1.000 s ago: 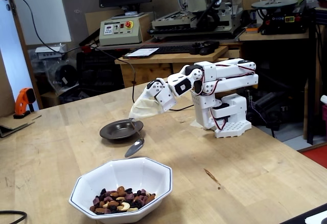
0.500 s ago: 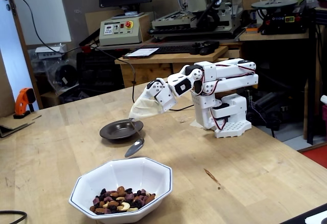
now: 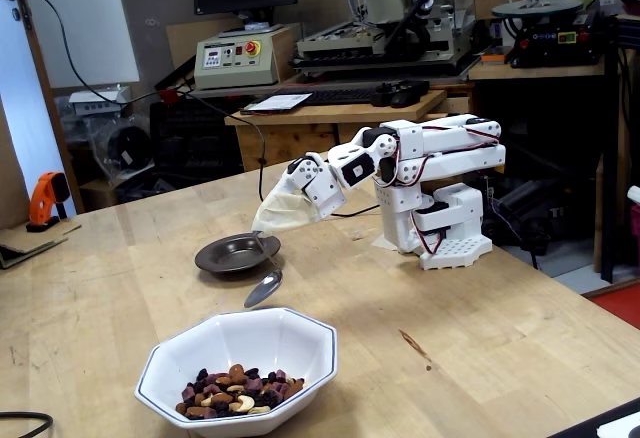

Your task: Use spoon to transfer food from the white bowl to brown plate

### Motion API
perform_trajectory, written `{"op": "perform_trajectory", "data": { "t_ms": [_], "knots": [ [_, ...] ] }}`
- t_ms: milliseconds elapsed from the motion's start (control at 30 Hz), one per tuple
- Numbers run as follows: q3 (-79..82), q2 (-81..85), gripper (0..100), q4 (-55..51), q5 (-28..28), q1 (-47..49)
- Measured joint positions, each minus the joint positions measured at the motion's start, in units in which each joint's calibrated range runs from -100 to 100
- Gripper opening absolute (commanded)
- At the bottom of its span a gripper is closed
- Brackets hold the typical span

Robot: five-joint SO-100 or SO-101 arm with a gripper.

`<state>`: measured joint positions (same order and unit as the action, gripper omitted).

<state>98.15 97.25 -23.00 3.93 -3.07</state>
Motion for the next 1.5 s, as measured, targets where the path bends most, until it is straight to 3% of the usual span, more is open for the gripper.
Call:
{"op": "perform_trajectory", "data": {
  "t_ms": [1500],
  "knots": [
    [0.0,0.0,4,0.8,0.1,0.1]
  ]
}}
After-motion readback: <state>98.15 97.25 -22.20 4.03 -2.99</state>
